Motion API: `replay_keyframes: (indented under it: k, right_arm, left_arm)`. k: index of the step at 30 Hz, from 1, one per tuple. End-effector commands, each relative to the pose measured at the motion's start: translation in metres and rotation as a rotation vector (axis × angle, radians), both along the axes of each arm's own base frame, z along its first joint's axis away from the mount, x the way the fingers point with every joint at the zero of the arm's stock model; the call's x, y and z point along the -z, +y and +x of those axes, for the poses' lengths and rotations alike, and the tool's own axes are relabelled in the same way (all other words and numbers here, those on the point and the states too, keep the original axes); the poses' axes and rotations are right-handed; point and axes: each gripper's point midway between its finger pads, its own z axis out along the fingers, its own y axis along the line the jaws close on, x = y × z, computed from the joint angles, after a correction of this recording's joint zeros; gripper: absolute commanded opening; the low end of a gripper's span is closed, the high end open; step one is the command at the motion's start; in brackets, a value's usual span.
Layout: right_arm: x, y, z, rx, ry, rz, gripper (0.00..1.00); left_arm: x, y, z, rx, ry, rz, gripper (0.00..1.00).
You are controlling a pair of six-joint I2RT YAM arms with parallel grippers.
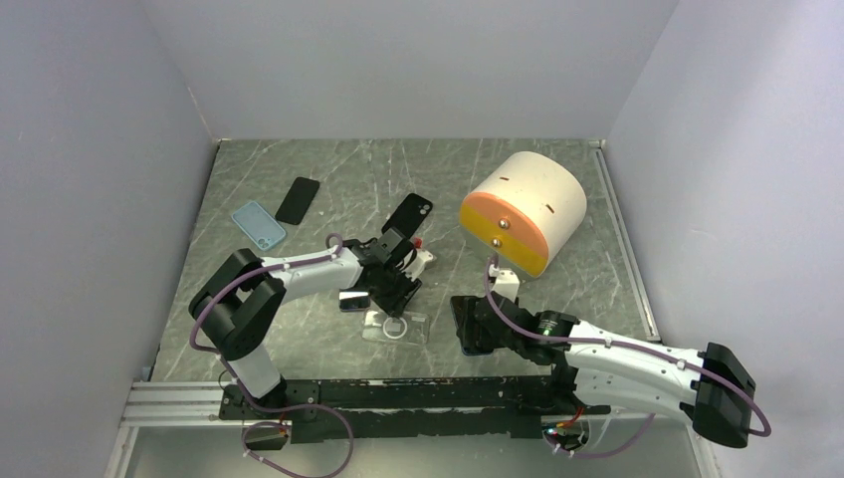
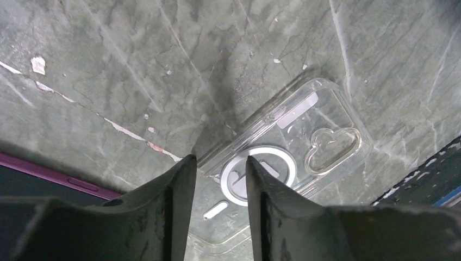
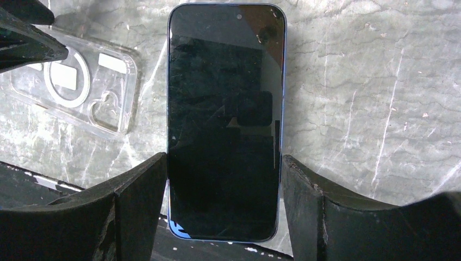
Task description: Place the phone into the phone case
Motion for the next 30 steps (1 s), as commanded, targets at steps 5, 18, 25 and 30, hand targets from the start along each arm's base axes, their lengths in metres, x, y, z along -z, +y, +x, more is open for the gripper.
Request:
replay_keyframes:
  k: [5, 18, 25, 30]
  right_arm:
    - [-0.012, 0.001, 0.008, 0.045, -0.04, 0.036, 0.34]
    - [-0.007, 0.008, 0.007, 0.035, -0.029, 0.058, 0.34]
    - [0.0, 0.01, 0.007, 0.036, -0.015, 0.042, 0.33]
    - [0.005, 0.011, 0.008, 0.033, -0.006, 0.023, 0.33]
  left_arm:
    - [-0.009, 0.0, 0.0, -0.093, 0.026, 0.025, 0.22]
    - [-0.006, -0.01, -0.003, -0.429, 0.153, 0.018, 0.03]
    - [0.006, -0.005, -0.01, -0.692, 0.23, 0.037, 0.02]
    - [0.002, 0.002, -0.018, -0.838, 0.253, 0.0, 0.02]
